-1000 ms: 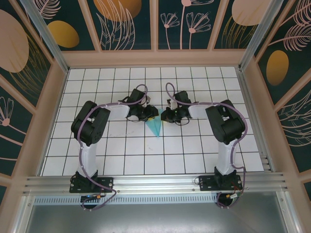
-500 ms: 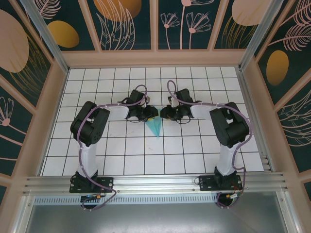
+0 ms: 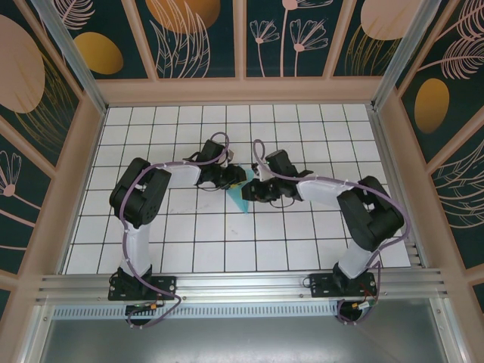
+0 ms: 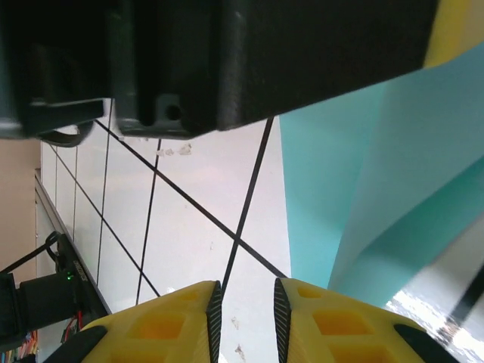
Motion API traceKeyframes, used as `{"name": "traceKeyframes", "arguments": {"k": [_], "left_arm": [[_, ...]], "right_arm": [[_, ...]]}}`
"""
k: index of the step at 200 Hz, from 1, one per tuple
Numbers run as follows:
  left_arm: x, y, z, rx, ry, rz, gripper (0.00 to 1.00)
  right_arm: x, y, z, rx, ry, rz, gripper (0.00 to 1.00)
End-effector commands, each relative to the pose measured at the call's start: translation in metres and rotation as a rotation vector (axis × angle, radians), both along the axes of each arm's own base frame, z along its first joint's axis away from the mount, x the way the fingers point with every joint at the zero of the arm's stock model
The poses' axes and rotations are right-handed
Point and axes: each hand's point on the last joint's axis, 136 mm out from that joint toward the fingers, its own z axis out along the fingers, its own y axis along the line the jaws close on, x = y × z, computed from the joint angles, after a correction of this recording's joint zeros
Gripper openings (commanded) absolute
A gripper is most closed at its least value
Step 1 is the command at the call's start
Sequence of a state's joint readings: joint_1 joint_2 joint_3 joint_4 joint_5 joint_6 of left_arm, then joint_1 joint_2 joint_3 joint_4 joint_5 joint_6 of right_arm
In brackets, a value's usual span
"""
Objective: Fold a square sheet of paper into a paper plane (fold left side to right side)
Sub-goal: Fourth fold the wing at the center of the table.
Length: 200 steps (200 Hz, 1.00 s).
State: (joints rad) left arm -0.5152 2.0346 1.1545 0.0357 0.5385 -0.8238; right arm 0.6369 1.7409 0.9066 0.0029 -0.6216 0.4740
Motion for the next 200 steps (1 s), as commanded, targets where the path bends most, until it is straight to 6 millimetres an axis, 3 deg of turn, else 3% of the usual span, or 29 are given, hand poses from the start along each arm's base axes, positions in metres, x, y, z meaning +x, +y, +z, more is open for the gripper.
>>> {"name": "traceKeyframes", "arguments": {"k": [1, 72, 200], "left_arm": [[-0.025, 0.031, -0.059, 0.171, 0.113, 0.031, 0.35], [-0.024, 0.03, -0.059, 0.175, 0.111, 0.029, 0.35], [-0.024, 0.032, -0.066, 0.191, 0.12, 0.03, 0.35]], "right_arm": [[0.01, 0.012, 0.005, 0.025, -0.021, 0.011, 0.28], [0.001, 0.002, -0.027, -0.055, 0.036, 0.019, 0.28], [-0.009, -0.009, -0.049, -0.151, 0.061, 0.038, 0.28]]}}
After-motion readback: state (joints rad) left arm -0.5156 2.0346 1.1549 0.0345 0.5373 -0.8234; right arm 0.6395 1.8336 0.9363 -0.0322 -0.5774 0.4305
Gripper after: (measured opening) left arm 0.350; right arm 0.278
